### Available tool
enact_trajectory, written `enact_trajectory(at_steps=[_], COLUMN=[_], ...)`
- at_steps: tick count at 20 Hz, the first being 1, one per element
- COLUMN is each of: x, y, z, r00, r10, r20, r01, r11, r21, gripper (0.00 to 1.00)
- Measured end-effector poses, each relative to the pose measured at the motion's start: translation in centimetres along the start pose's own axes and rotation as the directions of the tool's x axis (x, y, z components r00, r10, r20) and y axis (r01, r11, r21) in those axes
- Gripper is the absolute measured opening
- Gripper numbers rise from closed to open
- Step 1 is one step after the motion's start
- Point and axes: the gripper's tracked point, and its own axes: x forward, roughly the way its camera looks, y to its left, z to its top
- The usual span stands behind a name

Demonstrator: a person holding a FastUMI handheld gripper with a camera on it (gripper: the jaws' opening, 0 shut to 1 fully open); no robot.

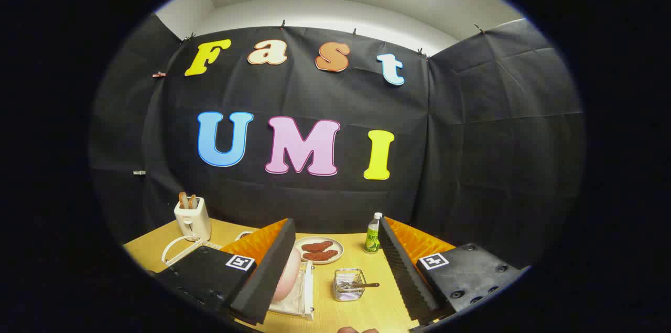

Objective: Take the plate from the dish rack, then take the spoon from the basket and place it into the plate.

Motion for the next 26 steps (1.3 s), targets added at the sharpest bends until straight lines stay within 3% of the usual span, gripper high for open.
enact_trajectory(at_steps=[17,26], x=[-0.2,2.7], y=[1.4,3.8], z=[-1.6,-2.8], r00=[0.998,0.989], r10=[0.027,0.047], r20=[-0.049,-0.142], r01=[-0.028,-0.054], r11=[0.999,0.997], r21=[-0.02,-0.049], gripper=[0.97,0.98])
